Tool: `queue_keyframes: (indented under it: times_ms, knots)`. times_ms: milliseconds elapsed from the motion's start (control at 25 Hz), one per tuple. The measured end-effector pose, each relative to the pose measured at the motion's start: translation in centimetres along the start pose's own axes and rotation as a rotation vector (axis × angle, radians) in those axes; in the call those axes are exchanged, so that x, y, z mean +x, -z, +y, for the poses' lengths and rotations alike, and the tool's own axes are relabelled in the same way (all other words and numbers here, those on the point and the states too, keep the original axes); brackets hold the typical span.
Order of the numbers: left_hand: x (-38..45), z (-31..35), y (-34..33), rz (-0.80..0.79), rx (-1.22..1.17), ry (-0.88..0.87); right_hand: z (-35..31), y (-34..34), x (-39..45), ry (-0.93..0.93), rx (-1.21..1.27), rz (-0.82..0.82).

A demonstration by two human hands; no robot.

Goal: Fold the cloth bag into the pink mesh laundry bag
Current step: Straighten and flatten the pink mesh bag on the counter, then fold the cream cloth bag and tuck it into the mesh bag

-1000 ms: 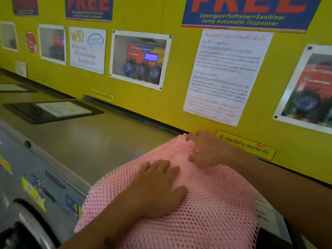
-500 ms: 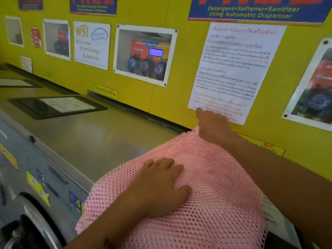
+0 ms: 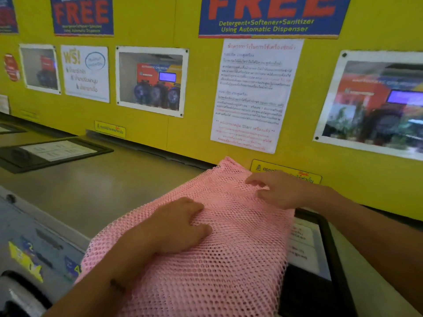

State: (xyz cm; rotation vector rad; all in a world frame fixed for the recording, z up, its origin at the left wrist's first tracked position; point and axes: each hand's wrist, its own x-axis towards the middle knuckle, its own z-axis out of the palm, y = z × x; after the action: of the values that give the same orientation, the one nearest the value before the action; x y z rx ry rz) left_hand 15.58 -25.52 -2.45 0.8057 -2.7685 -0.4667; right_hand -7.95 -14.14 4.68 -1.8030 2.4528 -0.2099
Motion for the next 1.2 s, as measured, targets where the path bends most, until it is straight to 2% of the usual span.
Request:
queue_keyframes:
  times_ms: [120,200,400,520,600,720,840,960,1080,1200]
  knots:
    - [1.0,2.9,1.0,0.100,-0.072,-0.049,3.1,2.4,-5.3,-0.018,0.061,0.030]
    - [1.4,7.2,1.2,0.200,-0.145,-0.160,5.5,4.0,-9.9,-0.037,0.012,0.016]
    - [1.7,20.5,-0.4,0.368,-0.332,-0.420,11.8,8.1,-22.3,-0.249,-0.085,0.019]
    - [1.7,28.0,-2.6,0.299,-0.448,-0.527,16.0,9.8,-29.8,-0.411,-0.077,0.041]
    - [1.7,32.6,-4.6,0.245,-0.458,-0.598,18.7,10.3,-34.4,-0.537,-0.099,-0.026]
    - [1.4,38.1,-7.6,0.149,-0.407,-0.656,22.2,9.1,-39.0,-0.715,-0.121,-0.142]
    - [0.9,42.2,-10.6,0.023,-0.301,-0.639,25.0,5.8,-41.4,-0.840,-0.124,-0.235]
    - [0.8,44.3,-13.1,-0.037,-0.200,-0.564,25.1,3.0,-41.5,-0.780,-0.049,-0.172]
    - [1.0,44.6,-14.5,-0.150,-0.125,-0.372,24.9,2.7,-39.8,-0.672,0.042,-0.049]
    - [1.2,43.2,-15.0,-0.201,0.061,-0.328,25.4,3.5,-38.1,-0.692,-0.013,-0.008]
